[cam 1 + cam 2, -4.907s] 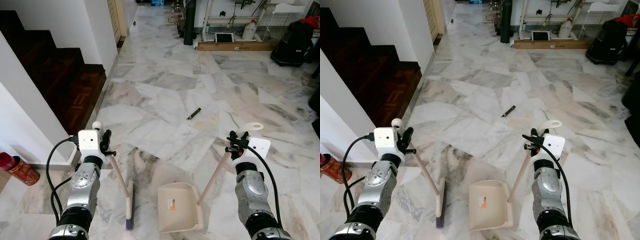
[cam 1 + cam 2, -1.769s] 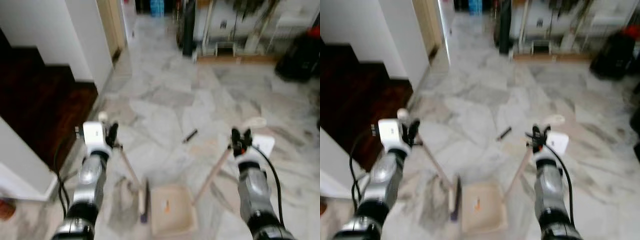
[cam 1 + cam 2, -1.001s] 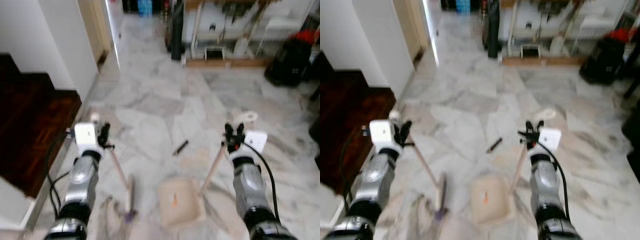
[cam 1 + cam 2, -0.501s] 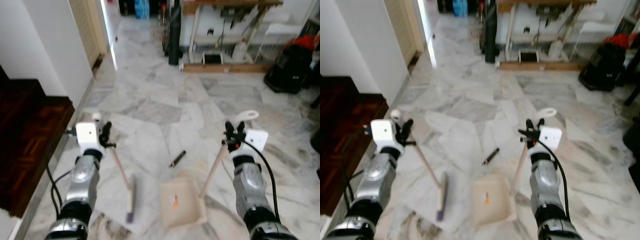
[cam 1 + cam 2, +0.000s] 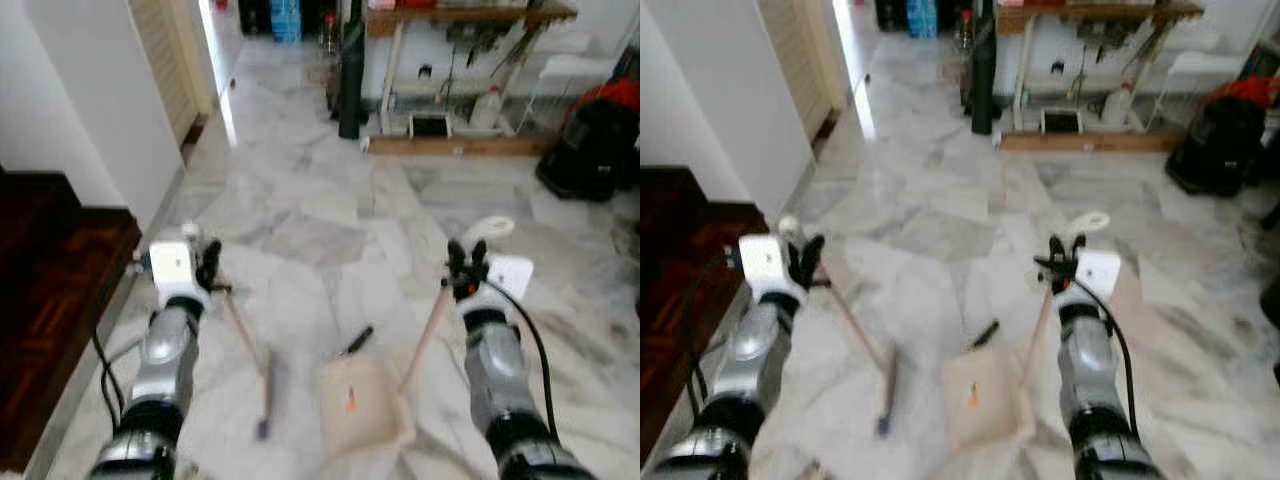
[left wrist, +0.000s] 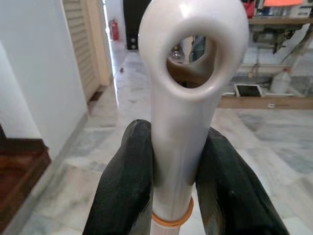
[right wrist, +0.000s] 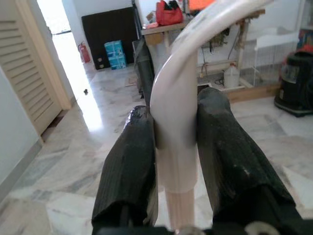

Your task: Sweep floor

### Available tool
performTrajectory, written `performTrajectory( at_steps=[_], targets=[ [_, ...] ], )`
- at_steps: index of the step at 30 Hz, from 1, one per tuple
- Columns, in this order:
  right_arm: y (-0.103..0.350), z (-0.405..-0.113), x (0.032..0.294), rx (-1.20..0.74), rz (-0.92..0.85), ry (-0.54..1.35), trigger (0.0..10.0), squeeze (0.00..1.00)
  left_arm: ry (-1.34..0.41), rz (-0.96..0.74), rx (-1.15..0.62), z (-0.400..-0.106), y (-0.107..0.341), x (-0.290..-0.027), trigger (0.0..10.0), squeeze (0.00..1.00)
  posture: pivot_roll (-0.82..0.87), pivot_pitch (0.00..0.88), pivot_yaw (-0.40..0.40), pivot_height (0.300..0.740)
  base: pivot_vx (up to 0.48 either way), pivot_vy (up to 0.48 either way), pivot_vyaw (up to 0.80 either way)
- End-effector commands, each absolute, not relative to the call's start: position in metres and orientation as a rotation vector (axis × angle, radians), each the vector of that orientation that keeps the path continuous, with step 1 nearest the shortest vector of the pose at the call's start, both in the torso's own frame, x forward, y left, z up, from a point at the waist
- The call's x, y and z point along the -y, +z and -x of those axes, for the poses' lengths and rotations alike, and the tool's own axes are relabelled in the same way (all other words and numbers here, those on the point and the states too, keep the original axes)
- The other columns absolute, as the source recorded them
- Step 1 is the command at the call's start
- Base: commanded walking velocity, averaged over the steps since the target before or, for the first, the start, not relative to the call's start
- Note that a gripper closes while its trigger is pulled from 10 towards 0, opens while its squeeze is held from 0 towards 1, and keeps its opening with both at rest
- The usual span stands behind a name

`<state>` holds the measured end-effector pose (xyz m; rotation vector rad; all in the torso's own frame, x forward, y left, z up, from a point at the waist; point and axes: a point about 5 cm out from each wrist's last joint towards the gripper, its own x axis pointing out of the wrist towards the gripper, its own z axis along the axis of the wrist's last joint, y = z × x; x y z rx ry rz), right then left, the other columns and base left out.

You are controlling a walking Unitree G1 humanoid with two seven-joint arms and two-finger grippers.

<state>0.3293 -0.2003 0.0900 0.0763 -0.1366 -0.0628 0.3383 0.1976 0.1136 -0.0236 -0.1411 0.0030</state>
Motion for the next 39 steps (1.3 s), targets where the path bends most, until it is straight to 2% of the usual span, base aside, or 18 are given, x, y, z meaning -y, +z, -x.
performTrajectory(
  at_steps=[1,9,39],
  targets=[
    [0.1071,-0.3343,0.2038,0.217,-0.068,-0.069,10.0,0.0,-0.022,0.046,0.191,-0.3415,0.1228,-0.1869,10.0,0.0,0.03,0.0,0.049,0.74,0.401,0.0,0.0],
    [0.1143,-0.3356,0.2013,0.251,-0.016,-0.058,10.0,0.0,-0.019,0.046,0.189,-0.3408,0.1219,-0.1872,10.0,0.0,0.03,0.0,0.047,0.74,0.396,0.0,0.0],
    [0.1139,-0.3379,0.2015,0.237,-0.019,-0.068,10.0,0.0,-0.016,0.047,0.196,-0.3429,0.1244,-0.1874,10.0,0.0,0.04,0.0,0.037,0.74,0.398,0.0,0.0]
  ],
)
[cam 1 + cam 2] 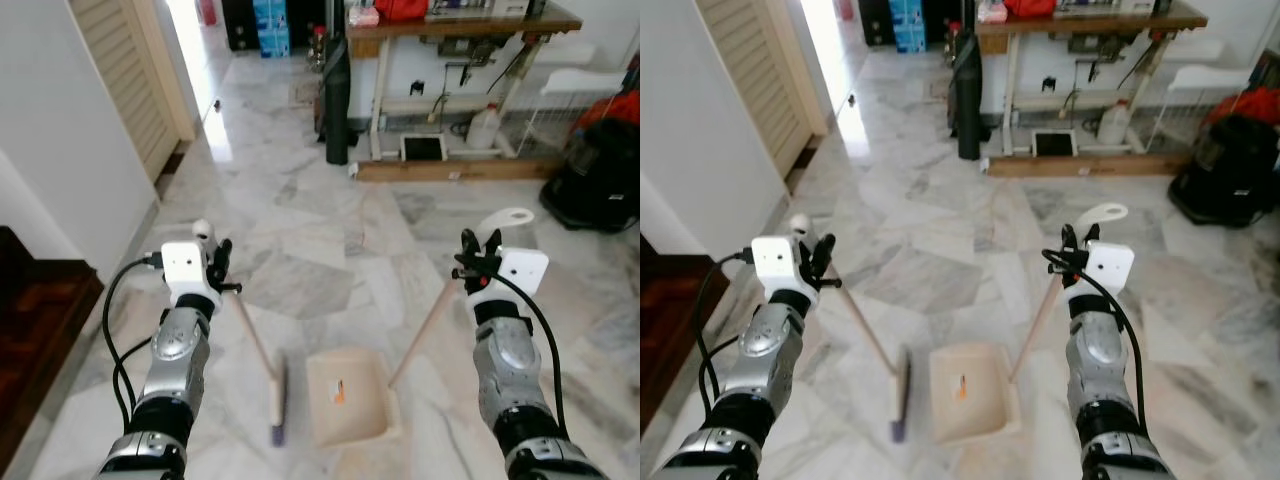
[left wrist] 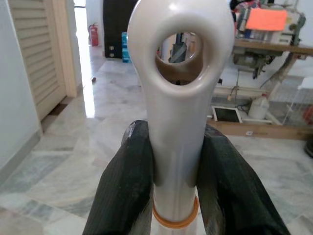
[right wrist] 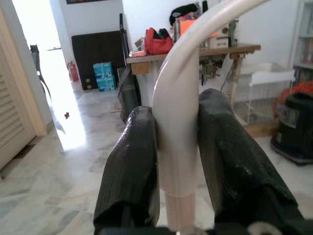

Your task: Sweep floor

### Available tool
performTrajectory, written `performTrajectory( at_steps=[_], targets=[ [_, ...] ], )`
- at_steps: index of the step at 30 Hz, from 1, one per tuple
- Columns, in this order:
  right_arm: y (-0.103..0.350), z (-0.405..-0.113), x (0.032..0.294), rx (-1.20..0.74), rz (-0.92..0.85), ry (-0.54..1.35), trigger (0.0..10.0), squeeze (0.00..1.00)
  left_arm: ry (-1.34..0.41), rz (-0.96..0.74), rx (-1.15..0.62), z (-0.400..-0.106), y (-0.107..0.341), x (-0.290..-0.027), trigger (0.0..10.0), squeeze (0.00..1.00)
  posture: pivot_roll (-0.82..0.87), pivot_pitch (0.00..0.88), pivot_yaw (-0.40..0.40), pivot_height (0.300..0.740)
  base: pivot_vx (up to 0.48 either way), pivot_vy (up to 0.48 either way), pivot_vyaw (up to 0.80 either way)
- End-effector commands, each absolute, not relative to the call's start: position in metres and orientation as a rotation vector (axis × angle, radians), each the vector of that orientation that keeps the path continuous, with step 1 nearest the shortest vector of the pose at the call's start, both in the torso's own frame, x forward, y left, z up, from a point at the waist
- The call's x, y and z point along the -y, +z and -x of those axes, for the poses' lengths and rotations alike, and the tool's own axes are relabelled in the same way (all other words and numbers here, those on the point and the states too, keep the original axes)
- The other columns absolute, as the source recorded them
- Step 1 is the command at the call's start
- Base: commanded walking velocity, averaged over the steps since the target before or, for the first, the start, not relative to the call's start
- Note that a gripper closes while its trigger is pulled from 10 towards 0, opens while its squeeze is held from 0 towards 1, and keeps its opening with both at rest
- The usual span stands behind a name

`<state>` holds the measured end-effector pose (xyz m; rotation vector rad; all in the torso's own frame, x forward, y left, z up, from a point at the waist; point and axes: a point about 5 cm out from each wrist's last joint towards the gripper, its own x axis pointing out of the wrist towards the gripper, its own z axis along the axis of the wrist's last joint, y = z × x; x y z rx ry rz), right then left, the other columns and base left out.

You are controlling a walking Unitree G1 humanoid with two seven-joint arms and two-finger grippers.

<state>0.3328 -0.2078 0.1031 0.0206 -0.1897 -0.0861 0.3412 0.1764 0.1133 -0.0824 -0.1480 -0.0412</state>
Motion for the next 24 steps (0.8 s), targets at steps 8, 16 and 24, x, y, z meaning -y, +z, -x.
performTrajectory(
  at_steps=[8,16,24],
  targets=[
    [0.109,-0.336,0.208,0.216,-0.01,-0.099,10.0,0.0,-0.028,0.043,0.187,-0.342,0.123,-0.187,10.0,0.0,0.04,0.0,0.038,0.74,0.085,0.0,0.0],
    [0.101,-0.332,0.212,0.184,0.025,-0.123,10.0,0.0,-0.035,0.039,0.182,-0.341,0.122,-0.188,10.0,0.0,0.04,0.0,0.04,0.74,0.0,0.0,0.0],
    [0.095,-0.329,0.217,0.158,0.073,-0.152,10.0,0.0,-0.045,0.036,0.179,-0.34,0.121,-0.188,10.0,0.0,0.04,0.0,0.045,0.74,0.0,0.0,0.0]
  ],
)
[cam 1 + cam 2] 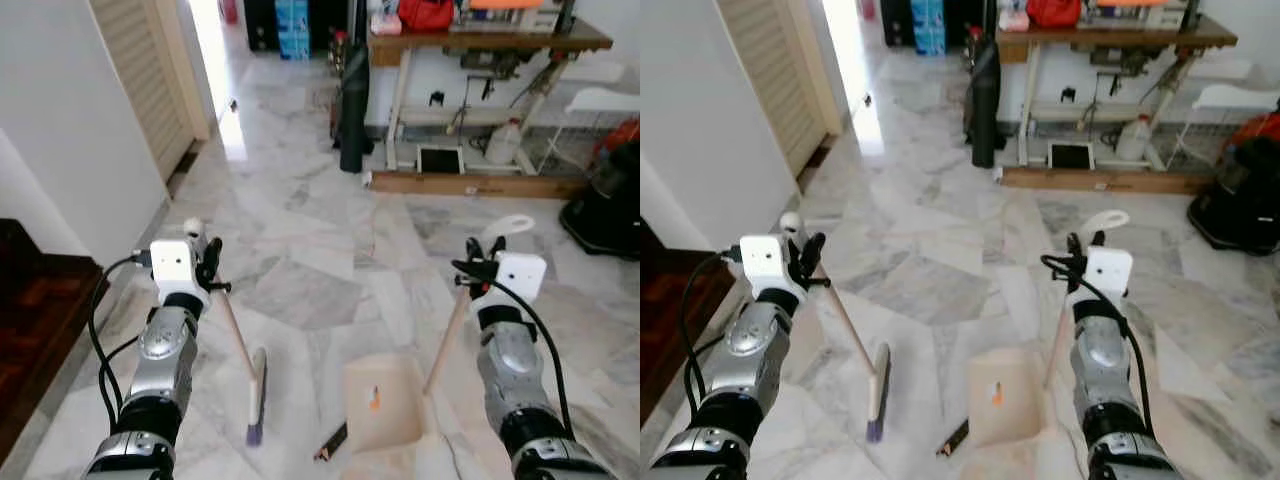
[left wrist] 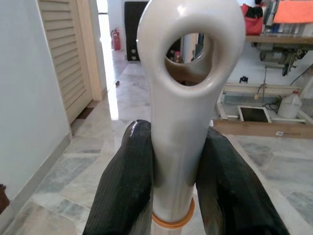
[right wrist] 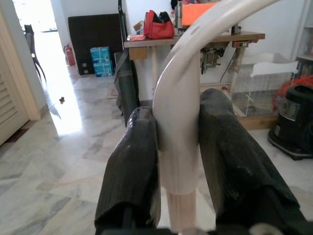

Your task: Sweep floor

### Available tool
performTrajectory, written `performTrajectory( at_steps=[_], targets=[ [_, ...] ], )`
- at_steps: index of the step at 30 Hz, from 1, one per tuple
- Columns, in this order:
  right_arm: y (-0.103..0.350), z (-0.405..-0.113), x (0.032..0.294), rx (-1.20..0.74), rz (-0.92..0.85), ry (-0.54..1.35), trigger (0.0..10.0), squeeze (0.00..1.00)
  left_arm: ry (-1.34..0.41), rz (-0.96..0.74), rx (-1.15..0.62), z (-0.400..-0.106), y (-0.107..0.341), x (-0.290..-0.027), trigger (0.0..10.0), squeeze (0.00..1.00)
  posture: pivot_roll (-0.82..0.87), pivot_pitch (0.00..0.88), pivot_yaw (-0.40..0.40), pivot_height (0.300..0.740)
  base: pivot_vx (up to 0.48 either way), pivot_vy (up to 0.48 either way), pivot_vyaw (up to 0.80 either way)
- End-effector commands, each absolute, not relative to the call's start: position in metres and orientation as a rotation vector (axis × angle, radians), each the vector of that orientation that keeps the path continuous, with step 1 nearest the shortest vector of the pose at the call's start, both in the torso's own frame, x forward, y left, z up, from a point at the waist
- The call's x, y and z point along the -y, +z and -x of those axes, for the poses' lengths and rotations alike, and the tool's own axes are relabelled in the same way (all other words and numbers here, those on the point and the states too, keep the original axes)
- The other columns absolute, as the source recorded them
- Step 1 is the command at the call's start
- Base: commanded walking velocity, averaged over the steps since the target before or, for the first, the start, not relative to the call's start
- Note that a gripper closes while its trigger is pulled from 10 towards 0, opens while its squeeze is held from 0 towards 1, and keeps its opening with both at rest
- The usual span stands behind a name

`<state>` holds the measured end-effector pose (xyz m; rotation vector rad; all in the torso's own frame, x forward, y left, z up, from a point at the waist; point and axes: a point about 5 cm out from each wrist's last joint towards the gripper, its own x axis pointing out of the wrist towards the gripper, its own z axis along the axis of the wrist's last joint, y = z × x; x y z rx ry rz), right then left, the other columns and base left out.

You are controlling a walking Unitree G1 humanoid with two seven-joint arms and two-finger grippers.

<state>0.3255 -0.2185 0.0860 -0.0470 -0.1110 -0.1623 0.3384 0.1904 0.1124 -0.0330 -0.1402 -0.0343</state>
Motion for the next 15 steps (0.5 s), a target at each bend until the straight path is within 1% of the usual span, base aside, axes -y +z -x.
performTrajectory(
  at_steps=[1,10,15],
  targets=[
    [0.094,-0.328,0.216,0.155,0.088,-0.149,10.0,0.0,-0.048,0.036,0.179,-0.339,0.121,-0.188,10.0,0.0,0.04,0.0,0.045,0.74,0.0,0.0,0.0],
    [0.086,-0.325,0.217,0.128,0.159,-0.18,10.0,0.0,-0.056,0.03,0.176,-0.338,0.12,-0.189,10.0,0.0,0.06,0.0,0.051,0.74,0.0,0.0,0.0],
    [0.081,-0.321,0.222,0.108,0.228,-0.239,10.0,0.0,-0.062,0.027,0.174,-0.335,0.119,-0.19,10.0,0.0,0.06,0.006,0.055,0.74,0.0,0.0,0.0]
  ],
)
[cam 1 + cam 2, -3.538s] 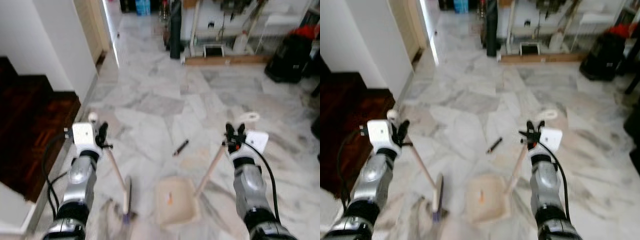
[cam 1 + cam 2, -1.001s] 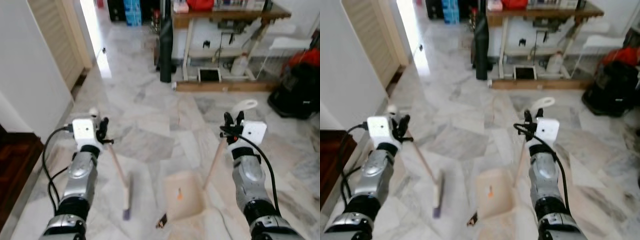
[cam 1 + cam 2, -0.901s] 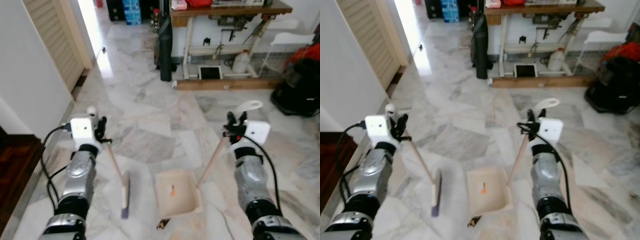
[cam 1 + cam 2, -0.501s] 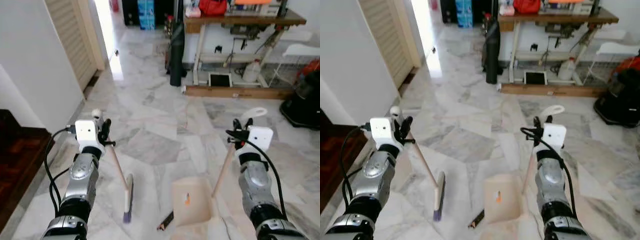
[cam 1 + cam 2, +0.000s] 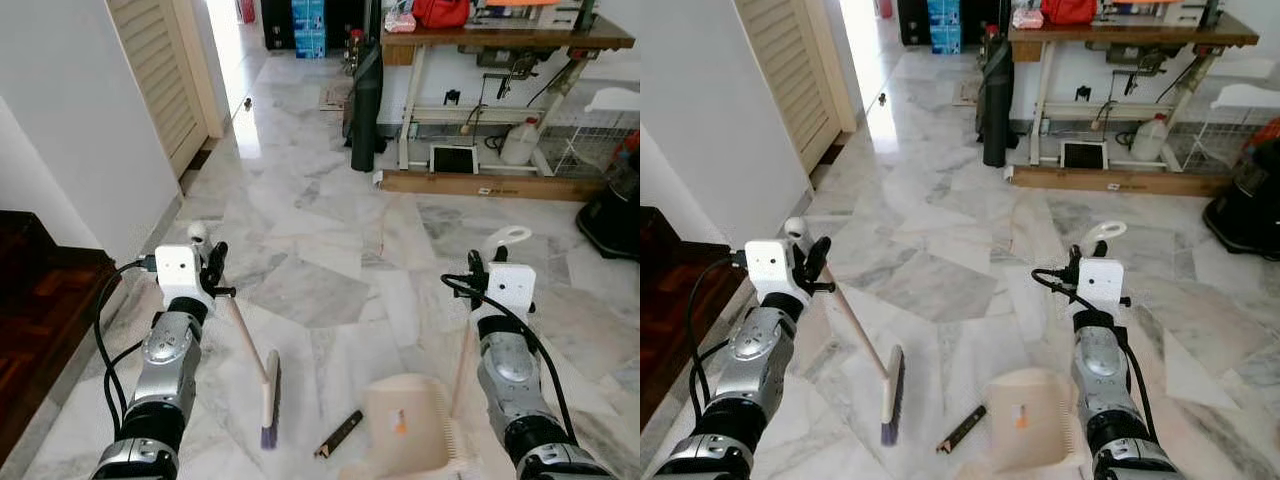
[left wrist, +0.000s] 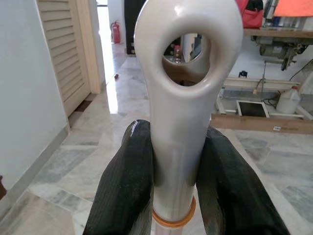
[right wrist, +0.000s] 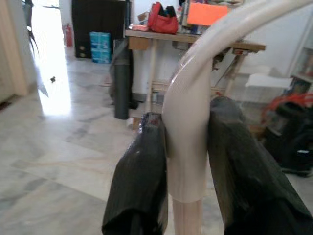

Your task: Sweep floor

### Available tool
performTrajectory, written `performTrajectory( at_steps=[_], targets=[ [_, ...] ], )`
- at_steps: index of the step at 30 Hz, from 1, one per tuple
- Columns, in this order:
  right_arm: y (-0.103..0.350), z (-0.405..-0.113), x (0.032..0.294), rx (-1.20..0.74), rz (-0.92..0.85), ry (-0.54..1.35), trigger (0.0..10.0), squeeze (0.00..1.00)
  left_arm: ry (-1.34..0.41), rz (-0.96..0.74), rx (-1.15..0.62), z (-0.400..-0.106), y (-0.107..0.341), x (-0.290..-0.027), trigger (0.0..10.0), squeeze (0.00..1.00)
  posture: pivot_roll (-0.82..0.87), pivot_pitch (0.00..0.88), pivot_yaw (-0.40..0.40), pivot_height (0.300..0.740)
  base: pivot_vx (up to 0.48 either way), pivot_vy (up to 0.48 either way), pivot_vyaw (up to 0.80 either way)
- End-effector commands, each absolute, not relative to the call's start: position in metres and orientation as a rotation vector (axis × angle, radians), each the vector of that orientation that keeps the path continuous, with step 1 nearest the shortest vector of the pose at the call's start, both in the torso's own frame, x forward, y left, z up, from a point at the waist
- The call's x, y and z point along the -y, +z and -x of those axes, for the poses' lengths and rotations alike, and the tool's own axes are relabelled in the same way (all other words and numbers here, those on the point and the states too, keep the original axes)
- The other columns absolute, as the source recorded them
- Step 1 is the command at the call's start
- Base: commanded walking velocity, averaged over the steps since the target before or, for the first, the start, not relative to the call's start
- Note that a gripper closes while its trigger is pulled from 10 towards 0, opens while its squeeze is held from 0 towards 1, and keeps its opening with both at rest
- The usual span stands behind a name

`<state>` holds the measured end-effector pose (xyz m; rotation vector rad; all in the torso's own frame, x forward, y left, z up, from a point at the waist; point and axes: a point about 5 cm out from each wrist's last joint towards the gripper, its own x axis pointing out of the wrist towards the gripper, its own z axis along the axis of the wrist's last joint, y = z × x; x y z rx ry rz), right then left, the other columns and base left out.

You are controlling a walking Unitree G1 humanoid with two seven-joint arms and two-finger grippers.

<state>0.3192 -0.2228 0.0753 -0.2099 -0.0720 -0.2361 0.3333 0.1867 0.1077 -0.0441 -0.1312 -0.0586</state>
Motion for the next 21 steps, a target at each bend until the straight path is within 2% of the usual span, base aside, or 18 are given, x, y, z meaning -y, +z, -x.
performTrajectory(
  at_steps=[1,21],
  targets=[
    [0.08,-0.32,0.222,0.106,0.227,-0.245,10.0,0.0,-0.063,0.027,0.174,-0.335,0.119,-0.19,10.0,0.0,0.06,0.006,0.055,0.74,0.0,0.0,0.0],
    [0.067,-0.317,0.219,0.045,0.242,-0.311,10.0,0.0,-0.081,-0.006,0.182,-0.329,0.126,-0.199,10.0,0.0,0.13,0.037,0.075,0.74,0.0,0.0,0.0]
  ],
)
